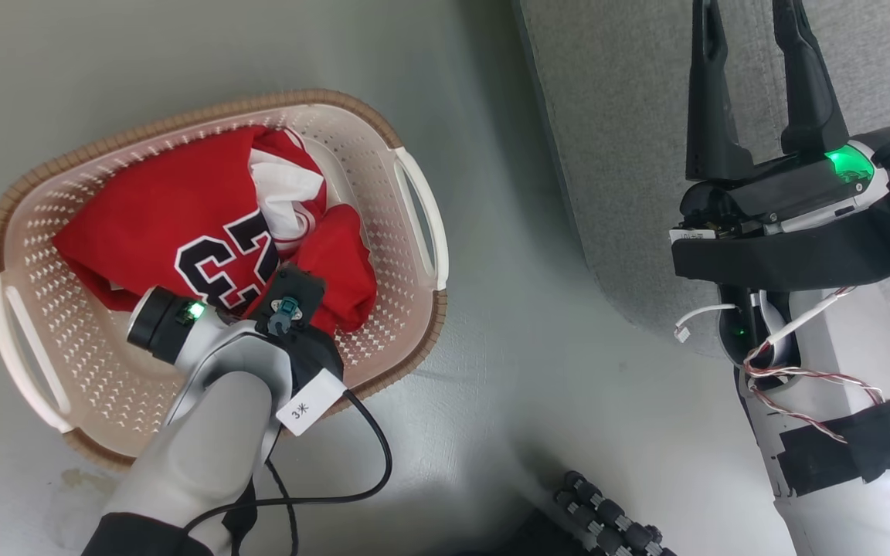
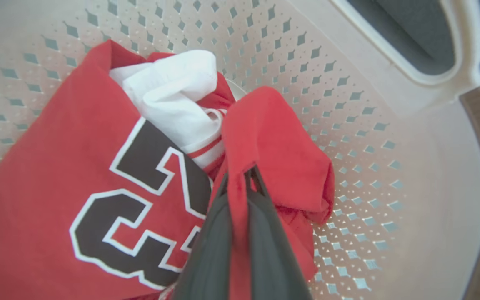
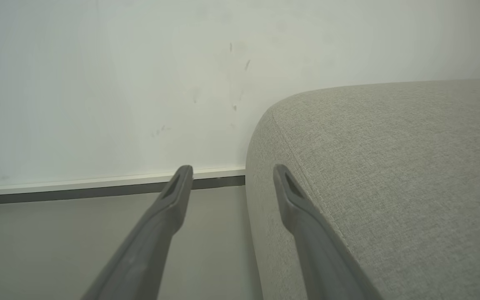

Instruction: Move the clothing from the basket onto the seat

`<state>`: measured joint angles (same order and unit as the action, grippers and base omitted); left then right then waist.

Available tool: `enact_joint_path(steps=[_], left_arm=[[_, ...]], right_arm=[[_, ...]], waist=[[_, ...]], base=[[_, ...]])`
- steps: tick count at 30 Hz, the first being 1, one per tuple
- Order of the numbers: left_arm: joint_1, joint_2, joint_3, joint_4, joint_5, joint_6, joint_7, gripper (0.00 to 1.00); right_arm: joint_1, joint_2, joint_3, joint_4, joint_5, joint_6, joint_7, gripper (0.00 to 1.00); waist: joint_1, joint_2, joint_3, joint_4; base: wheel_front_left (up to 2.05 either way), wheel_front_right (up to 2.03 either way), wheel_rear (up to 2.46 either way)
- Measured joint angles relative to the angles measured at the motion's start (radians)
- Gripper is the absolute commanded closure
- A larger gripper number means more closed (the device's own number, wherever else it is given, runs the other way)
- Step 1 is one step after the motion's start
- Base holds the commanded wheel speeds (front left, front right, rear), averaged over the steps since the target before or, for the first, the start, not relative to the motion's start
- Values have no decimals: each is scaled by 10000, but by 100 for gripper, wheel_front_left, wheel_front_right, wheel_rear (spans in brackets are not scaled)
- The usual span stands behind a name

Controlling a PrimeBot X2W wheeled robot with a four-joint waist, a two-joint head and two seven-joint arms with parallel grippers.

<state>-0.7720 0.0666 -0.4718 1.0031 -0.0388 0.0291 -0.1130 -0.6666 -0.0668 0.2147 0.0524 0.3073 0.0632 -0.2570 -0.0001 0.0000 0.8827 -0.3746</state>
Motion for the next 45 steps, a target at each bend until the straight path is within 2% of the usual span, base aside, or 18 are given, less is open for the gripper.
enact_joint_path(steps=[15, 22, 30, 45], left_arm=[[206, -130, 61, -305, -752, -529, -1191, 100], [226, -134, -142, -817, -1003, -660, -1285, 100], [386, -178, -846, -2031, -2004, -732, -1363, 100], [-172, -244, -1256, -2637, -2585, -832, -1367, 100]], right_arm=[[816, -42, -211, 846, -272, 163, 0, 0], [1204, -75, -238, 1269, -378, 176, 0, 0], [1602, -163, -199, 1781, -531, 265, 2, 0], [2583, -414, -318, 2715, -546, 403, 2, 0]], waist=[[0, 0, -1175, 505], [0, 0, -1890, 842], [-1, 0, -2991, 1300], [-2, -1, -5326, 2316]], base=[[0, 0, 0], [0, 0, 0], [0, 0, 0], [0, 0, 0]])
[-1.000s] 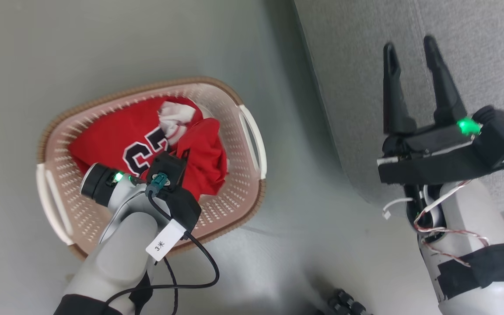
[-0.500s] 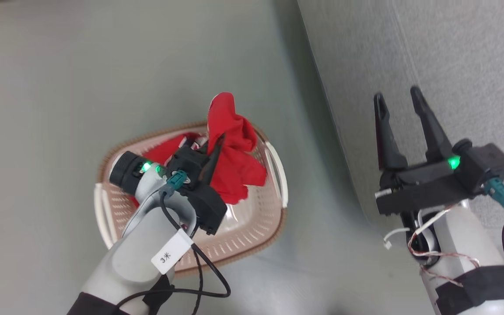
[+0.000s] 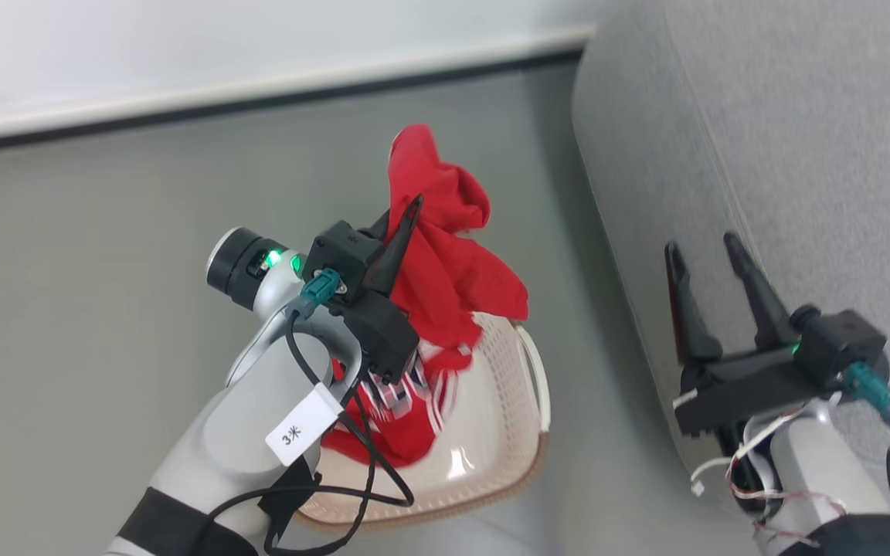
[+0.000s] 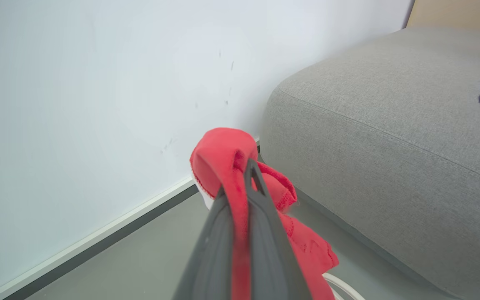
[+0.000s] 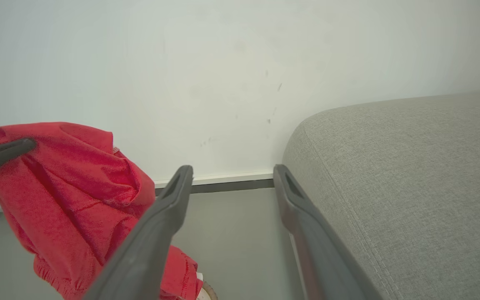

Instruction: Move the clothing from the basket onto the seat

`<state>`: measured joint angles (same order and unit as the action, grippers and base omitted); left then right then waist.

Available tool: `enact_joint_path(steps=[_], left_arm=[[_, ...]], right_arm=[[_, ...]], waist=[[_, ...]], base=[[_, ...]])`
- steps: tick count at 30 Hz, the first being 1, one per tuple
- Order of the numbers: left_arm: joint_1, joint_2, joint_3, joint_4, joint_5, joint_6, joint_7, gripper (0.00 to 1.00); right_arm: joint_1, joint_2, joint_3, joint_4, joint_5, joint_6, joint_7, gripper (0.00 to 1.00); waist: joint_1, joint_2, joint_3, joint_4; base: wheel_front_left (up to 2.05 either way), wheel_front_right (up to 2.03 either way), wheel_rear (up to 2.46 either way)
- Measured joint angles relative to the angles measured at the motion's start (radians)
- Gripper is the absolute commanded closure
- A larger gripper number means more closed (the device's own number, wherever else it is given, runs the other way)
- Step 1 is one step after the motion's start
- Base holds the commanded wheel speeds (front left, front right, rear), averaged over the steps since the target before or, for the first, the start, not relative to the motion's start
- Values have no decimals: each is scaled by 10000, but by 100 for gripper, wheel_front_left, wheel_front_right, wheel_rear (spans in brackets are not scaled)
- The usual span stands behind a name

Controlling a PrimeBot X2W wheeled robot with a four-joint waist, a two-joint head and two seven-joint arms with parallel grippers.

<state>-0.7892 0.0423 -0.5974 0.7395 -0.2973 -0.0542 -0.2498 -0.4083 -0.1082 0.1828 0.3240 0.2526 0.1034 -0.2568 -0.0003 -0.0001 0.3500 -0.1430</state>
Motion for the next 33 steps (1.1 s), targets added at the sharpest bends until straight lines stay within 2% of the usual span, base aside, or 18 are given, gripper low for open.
enact_joint_path(steps=[17, 27, 31, 33], left_arm=[[252, -48, 125, 403, -245, -255, 0, 100], [888, -46, -102, 36, -401, -265, 0, 100], [956, -52, -479, -407, -619, -268, 0, 100], [972, -46, -704, -763, -679, -268, 4, 100]], right_arm=[[1323, 6, 583, 671, -65, 113, 2, 0], [1599, 38, 1812, 840, -240, 199, 2, 0], [1270, 42, 2217, 1078, -247, 199, 2, 0], [813, -6, 2882, 1335, -259, 201, 6, 0]], waist=[[1, -1, -2578, 957], [1, 0, -3965, 1389], [1, 0, -4284, 1577], [2, 0, -4412, 1747]], base=[[0, 0, 0], [0, 0, 0], [0, 0, 0], [0, 0, 0]])
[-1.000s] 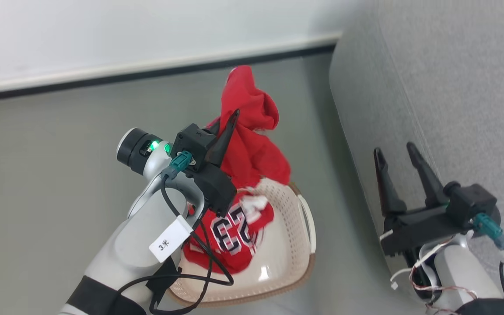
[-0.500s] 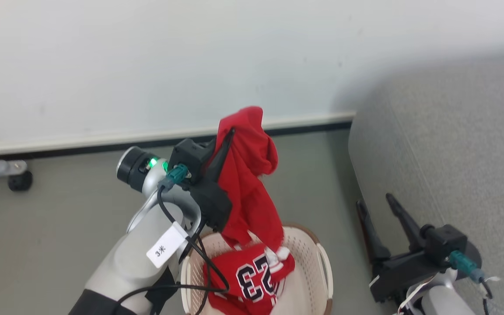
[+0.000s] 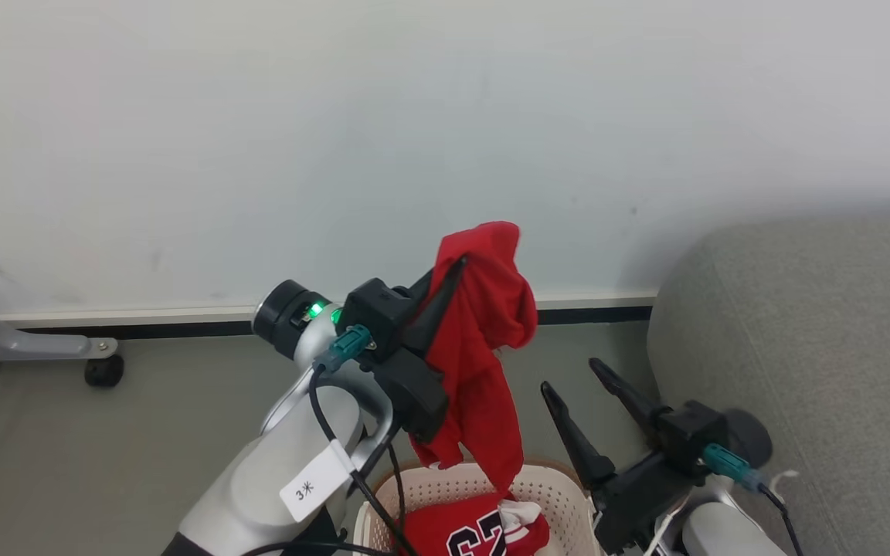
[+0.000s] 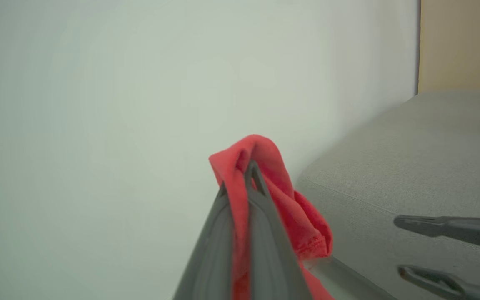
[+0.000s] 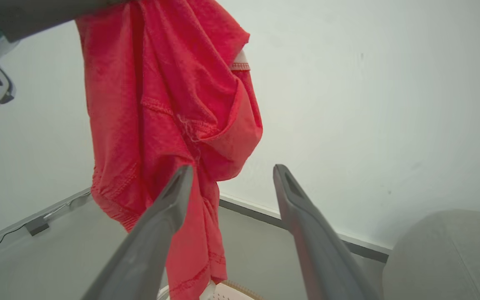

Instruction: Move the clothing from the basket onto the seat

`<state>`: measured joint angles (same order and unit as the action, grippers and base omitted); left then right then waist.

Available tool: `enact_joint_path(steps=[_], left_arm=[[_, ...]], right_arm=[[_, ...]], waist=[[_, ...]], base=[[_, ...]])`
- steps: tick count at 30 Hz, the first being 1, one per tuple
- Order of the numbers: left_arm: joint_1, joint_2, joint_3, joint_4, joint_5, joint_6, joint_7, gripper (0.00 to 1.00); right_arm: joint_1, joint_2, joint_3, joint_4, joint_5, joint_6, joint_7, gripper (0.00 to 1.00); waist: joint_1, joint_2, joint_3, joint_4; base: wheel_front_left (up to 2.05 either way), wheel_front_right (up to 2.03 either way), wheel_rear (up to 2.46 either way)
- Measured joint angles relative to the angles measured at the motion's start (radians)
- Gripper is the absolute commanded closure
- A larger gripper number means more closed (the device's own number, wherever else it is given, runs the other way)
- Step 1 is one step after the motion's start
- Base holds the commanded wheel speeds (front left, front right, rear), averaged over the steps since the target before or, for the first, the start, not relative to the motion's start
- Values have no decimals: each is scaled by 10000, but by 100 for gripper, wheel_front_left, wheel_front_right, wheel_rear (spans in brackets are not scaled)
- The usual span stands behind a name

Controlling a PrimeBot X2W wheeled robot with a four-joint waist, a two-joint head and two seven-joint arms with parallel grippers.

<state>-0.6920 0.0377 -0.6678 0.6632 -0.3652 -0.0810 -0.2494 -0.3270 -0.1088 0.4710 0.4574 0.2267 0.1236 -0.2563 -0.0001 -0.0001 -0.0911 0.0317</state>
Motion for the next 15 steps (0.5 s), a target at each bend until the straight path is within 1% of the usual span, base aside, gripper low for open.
enact_joint_path(steps=[8, 15], left_arm=[[14, 12, -510, -742, -230, 19, 146, 100], [32, 15, -803, -1198, -541, 111, 368, 100]], right_arm=[[-853, -136, 1237, 798, 242, 2, 0, 0], [-1125, -90, 2186, 1361, 625, 10, -2, 0]], waist=[[1, 2, -94, 347], [1, 2, -118, 487]], base=[[0, 0, 0], [0, 0, 0]])
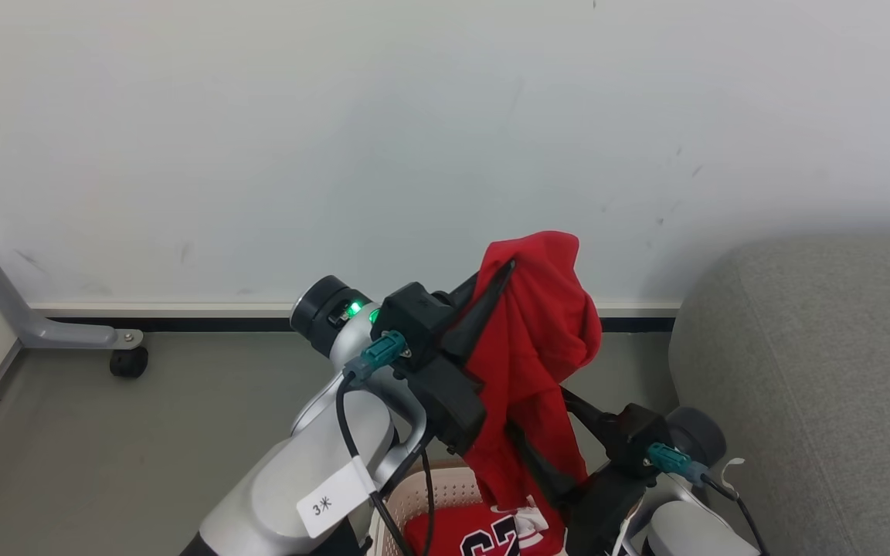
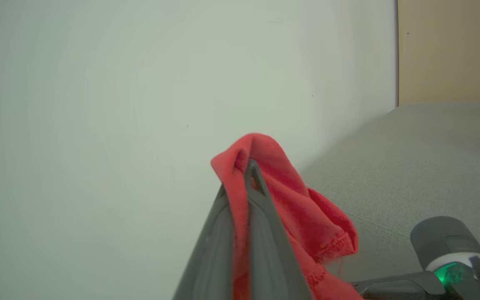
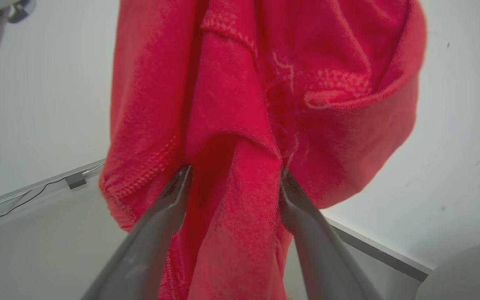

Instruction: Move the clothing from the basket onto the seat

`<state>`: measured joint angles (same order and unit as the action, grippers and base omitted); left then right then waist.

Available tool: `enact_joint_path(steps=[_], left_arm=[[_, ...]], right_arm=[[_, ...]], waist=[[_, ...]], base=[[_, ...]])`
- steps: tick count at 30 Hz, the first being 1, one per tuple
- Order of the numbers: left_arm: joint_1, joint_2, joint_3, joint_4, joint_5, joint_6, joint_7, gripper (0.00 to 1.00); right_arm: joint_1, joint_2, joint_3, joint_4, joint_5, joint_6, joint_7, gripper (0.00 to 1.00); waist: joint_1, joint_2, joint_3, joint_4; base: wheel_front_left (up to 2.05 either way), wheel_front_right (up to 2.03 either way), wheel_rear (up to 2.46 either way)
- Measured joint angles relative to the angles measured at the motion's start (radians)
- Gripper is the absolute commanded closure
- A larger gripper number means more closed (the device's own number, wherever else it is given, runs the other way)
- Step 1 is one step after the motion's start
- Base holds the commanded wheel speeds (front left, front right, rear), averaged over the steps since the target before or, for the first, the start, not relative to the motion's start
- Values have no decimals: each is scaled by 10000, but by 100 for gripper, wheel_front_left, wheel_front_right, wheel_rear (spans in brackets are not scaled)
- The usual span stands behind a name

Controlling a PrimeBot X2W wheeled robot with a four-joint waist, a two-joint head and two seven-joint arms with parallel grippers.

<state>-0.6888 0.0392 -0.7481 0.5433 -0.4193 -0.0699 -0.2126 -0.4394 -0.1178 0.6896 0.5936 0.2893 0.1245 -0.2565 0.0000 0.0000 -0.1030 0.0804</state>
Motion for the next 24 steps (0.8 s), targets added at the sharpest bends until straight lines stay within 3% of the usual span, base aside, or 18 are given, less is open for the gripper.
enact_joint_path(steps=[6, 7, 8, 10, 18, 19, 20, 21, 22, 24], left_arm=[[9, -15, -299, -428, -209, 10, 123, 100], [9, -8, -299, -441, -215, 19, 134, 100], [9, -4, -299, -449, -238, 59, 176, 100], [10, -4, -299, -449, -261, 84, 188, 100], [332, 46, -56, -291, -447, 211, 307, 99], [427, 86, -8, -261, -568, 268, 309, 71], [491, 136, 33, -213, -642, 272, 320, 34], [561, 186, 94, -186, -656, 293, 320, 12], [622, 217, 148, -150, -673, 359, 320, 0], [701, 261, 234, -88, -754, 372, 318, 0]], right_arm=[[-453, 25, 556, 698, 357, 0, 2, 0], [-525, 36, 654, 757, 414, 0, 0, 23], [-619, 52, 756, 828, 472, 0, 0, 53], [-696, 82, 828, 884, 500, 0, 0, 98], [-850, 132, 1377, 1156, 1022, 0, 0, 100], [-849, 136, 1388, 1166, 1085, 0, 0, 100], [-849, 132, 1384, 1162, 1143, 0, 0, 100], [-848, 127, 1386, 1156, 1214, 0, 0, 100], [-848, 119, 1369, 1147, 1319, 0, 0, 100], [-847, 71, 1325, 1114, 1503, 0, 0, 100]], waist=[[0, 0, -25, 92], [0, 0, -28, 105], [0, 0, -30, 117], [0, 0, -32, 127], [0, 0, -69, 74], [0, 0, -72, 39], [0, 0, -75, 1], [0, 0, -76, -40], [0, 0, -76, -84], [0, 0, -75, -178]], base=[[0, 0, 0], [0, 0, 0], [0, 0, 0], [0, 0, 0], [0, 0, 0], [0, 0, 0], [0, 0, 0], [0, 0, 0], [0, 0, 0], [0, 0, 0]])
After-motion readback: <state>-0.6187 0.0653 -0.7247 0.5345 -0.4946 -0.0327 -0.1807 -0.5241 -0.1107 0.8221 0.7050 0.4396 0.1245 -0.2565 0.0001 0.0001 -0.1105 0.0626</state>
